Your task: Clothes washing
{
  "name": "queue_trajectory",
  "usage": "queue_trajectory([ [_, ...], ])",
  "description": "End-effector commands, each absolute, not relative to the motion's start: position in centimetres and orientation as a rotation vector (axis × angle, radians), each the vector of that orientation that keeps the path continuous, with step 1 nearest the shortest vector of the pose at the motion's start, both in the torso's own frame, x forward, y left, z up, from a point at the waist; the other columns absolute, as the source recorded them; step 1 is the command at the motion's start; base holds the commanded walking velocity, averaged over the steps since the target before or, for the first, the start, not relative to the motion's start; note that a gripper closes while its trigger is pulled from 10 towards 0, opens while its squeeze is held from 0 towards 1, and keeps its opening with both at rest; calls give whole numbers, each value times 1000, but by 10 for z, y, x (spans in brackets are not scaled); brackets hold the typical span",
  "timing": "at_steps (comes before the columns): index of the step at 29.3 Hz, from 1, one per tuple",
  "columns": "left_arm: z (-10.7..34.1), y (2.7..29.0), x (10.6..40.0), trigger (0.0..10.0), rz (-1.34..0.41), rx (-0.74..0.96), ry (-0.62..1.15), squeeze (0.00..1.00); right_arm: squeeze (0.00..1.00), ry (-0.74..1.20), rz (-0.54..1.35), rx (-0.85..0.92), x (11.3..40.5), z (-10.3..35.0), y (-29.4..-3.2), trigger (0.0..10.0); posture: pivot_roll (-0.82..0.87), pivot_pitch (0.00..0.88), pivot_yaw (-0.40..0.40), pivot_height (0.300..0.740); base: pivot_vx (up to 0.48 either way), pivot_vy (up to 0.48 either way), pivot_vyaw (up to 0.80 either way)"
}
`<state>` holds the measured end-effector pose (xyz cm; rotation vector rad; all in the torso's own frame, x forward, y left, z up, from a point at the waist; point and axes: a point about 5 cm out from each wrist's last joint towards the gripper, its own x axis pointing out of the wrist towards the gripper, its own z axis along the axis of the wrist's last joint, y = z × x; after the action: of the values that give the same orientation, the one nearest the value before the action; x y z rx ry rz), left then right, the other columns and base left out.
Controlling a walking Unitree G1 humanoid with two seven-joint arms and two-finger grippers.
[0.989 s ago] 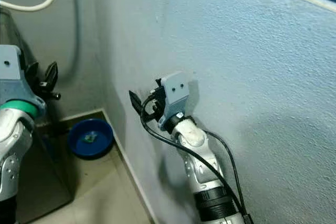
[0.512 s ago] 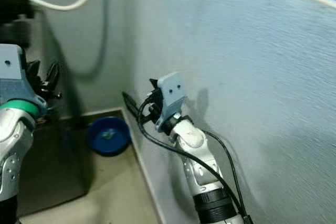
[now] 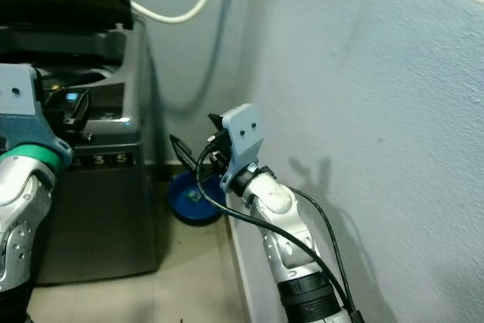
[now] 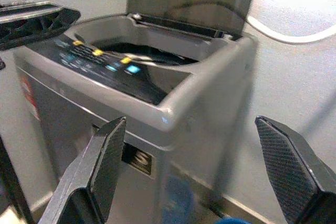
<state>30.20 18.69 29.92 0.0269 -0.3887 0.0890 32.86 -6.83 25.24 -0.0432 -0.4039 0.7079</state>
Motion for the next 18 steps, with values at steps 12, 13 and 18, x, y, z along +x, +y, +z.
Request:
queue_trajectory([
  [12, 284, 181, 304, 10000, 37, 24, -326, 0, 0, -355, 683, -51, 331, 239, -75, 10000, 20, 74, -35, 740, 0, 0, 800],
  [13, 282, 180, 304, 10000, 34, 26, -321, 0, 0, -348, 676, -51, 331, 238, -76, 10000, 20, 74, -35, 740, 0, 0, 800],
  [18, 263, 181, 308, 10000, 24, 10, -253, 0, 0, -288, 635, -66, 338, 222, -82, 10000, 22, 72, -38, 740, 0, 0, 800],
])
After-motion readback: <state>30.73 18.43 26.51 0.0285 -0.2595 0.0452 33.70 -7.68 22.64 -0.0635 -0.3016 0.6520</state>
